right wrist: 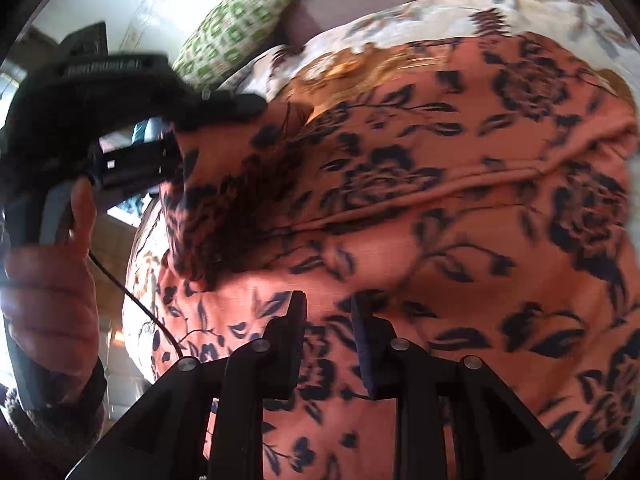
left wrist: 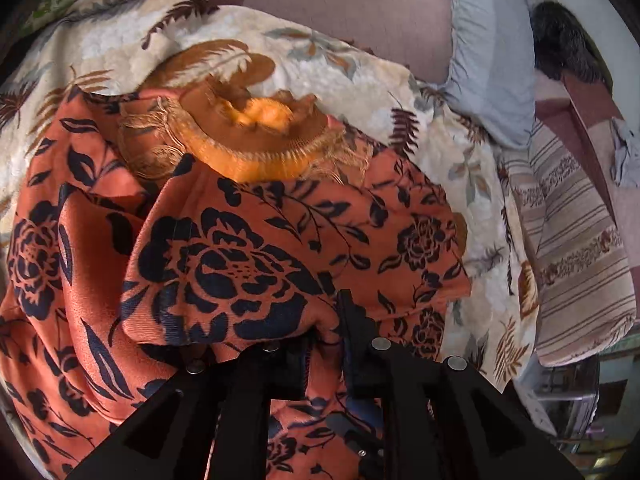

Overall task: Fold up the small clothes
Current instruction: 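Release the sleeve and smooth the folded blouse side with both grippers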

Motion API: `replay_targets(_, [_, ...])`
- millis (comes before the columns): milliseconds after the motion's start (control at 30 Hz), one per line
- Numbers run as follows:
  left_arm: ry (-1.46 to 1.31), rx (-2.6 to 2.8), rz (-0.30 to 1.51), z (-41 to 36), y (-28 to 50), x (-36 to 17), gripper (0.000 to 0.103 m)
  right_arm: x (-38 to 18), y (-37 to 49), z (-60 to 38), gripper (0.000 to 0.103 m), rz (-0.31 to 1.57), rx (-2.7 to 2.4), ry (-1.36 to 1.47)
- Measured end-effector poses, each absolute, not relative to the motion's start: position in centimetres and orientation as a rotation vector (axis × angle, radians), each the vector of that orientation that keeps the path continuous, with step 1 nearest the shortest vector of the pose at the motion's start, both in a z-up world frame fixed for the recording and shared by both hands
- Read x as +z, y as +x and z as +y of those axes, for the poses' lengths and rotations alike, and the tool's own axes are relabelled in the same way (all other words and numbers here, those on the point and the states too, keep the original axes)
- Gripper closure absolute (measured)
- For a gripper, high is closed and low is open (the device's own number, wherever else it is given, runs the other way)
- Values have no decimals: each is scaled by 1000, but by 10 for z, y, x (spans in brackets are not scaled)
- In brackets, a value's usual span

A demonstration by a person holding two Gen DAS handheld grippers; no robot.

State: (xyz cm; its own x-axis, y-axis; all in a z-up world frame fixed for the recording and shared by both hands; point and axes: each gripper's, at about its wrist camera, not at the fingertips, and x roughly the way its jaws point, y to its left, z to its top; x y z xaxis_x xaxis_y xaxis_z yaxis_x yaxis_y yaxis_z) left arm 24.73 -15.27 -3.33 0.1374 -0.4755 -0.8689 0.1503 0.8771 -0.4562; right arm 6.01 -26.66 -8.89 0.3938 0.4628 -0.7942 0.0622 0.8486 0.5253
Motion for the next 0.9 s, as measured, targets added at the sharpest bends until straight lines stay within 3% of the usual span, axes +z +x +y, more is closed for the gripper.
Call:
replay_targets(67, [-209, -478, 1376, -169, 240, -30, 78, -87, 53, -294, 68, 1120, 210, 572])
replay_targets(167, [-171, -486, 1326, -171, 236, -9, 77, -85, 52, -319, 67, 1083, 163, 622])
replay_targets(300, [-385, -509, 1256, -96, 216, 19, 71, -79, 60, -337, 64, 1037, 150, 679])
replay_targets(367, [-478, -490, 1205, -48, 209, 29, 50, -74, 65, -337, 59, 1016, 159, 699])
replay_targets(433, [-512, -421, 1153, -4, 196, 27, 42, -68, 70, -339, 52, 998, 185, 722])
replay_targets(467, [-532, -385, 1151, 15, 192, 22, 42, -65, 72, -340, 43, 992, 206, 731])
replay_targets(533, [-612, -331, 1183, 45, 189, 3, 42, -65, 82, -328, 37, 994, 240, 716])
replay_targets(667, [-711, -287, 1256, 64, 180, -37, 42, -56, 94, -281, 37, 1027, 311, 518])
replay_targets(800, [-762, -247, 1326, 55, 193, -72, 44, -53, 105, -211, 37, 1004, 233, 8])
replay_targets(833, [-759, -241, 1327, 54, 193, -73, 44, -56, 111, -200, 44, 991, 209, -76])
replay_targets(867, [-750, -240, 1323, 51, 194, -72, 44, -57, 116, -198, 80, 986, 211, -86])
replay_targets(900, [-744, -244, 1314, 51, 195, -72, 44, -57, 123, -204, 101, 997, 225, -21])
